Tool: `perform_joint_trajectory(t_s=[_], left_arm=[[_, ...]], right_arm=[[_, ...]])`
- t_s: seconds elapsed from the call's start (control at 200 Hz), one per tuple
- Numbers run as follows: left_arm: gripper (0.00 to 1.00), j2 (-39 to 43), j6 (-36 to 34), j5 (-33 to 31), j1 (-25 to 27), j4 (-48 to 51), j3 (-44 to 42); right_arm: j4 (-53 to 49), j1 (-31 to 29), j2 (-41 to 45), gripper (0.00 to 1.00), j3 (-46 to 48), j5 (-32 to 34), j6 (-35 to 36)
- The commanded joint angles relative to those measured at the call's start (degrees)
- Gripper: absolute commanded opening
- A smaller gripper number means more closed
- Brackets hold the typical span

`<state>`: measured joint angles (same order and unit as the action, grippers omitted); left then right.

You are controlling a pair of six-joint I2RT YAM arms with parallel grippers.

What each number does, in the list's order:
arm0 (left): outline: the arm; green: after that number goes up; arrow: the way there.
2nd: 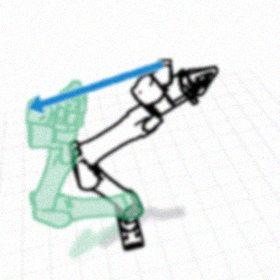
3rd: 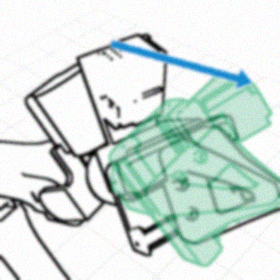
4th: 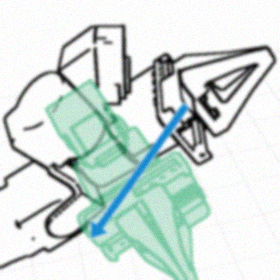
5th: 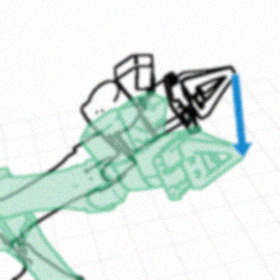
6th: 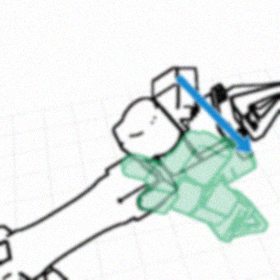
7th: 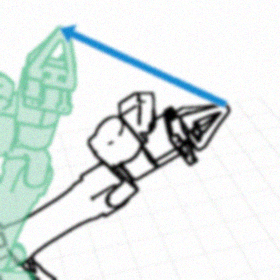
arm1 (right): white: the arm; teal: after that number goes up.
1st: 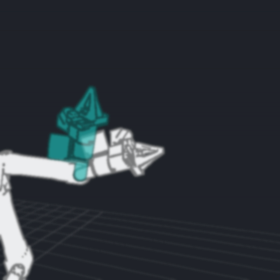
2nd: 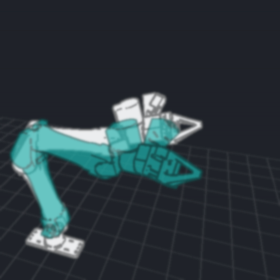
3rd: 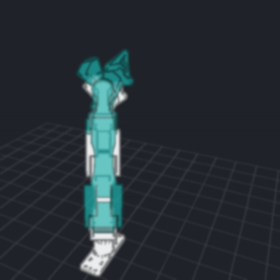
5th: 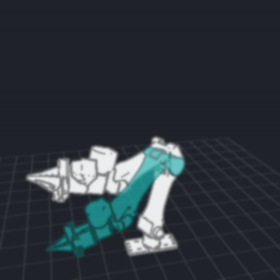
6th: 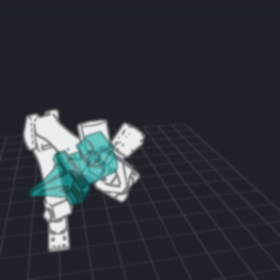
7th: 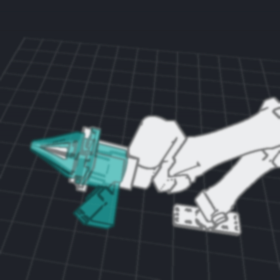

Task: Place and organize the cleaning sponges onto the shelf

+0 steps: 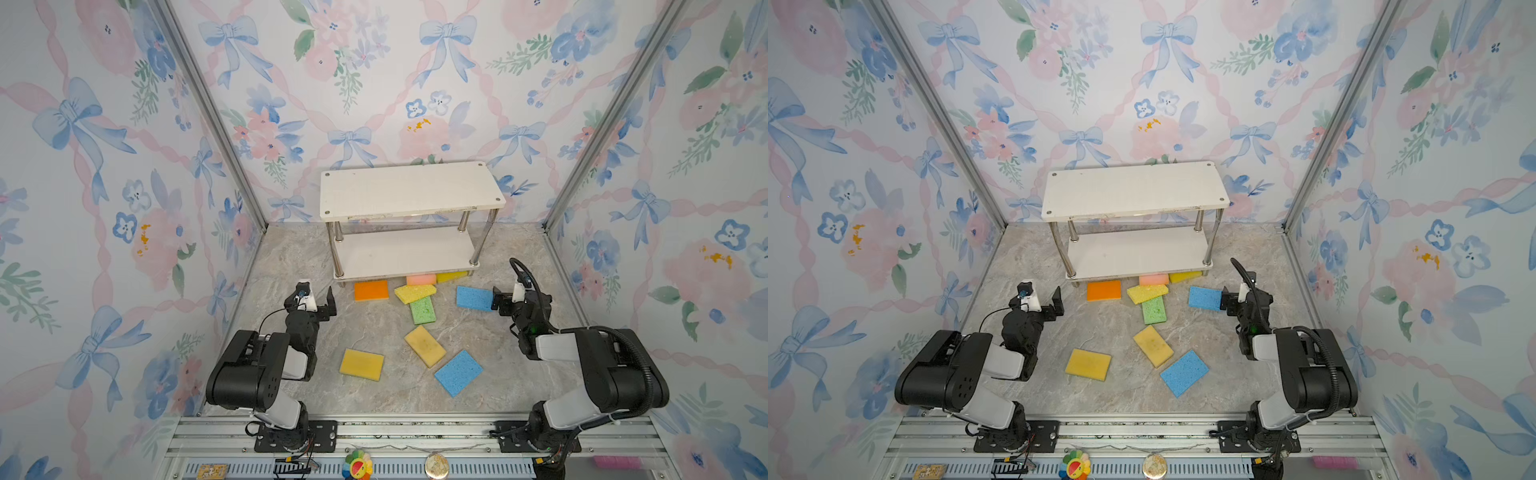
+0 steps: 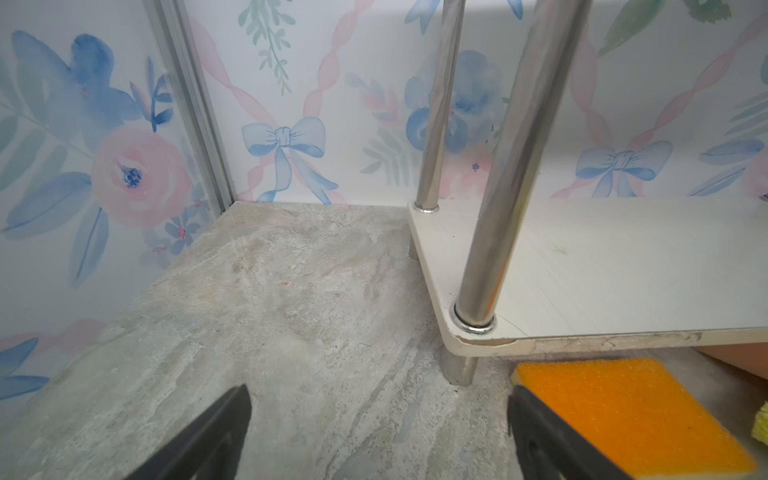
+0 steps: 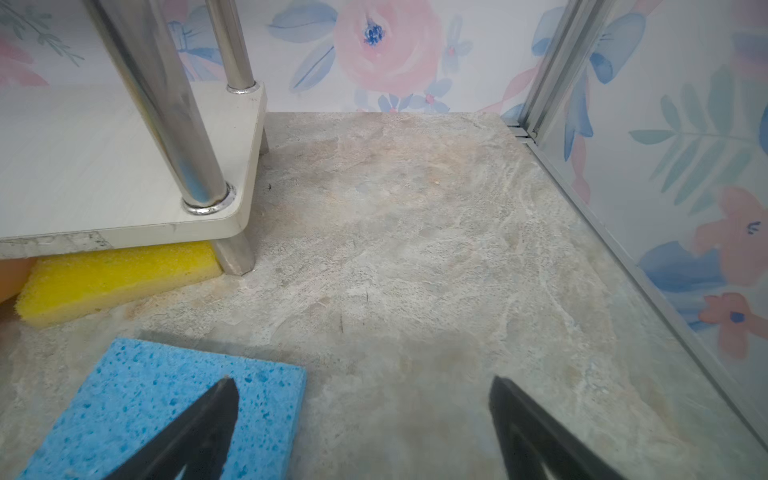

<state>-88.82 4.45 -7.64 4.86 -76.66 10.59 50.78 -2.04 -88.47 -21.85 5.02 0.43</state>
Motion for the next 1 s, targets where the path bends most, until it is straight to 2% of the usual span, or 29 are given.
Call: perform_joint_trajectory(t_s=[0.0,0.995], left_arm=[[0.98,-0.06,-1.09,-0.09,0.06,-0.69,0.22],[0.98,-0.17,-1.02,-0.08,0.0,-0.68,0.3]], right_arm=[[0.72,-0.5,-0.13,0.97,-0.74,0.87,-0.73],[0.81,0.12,-0.13,0.97,-0.74,-0.18,-1.21]])
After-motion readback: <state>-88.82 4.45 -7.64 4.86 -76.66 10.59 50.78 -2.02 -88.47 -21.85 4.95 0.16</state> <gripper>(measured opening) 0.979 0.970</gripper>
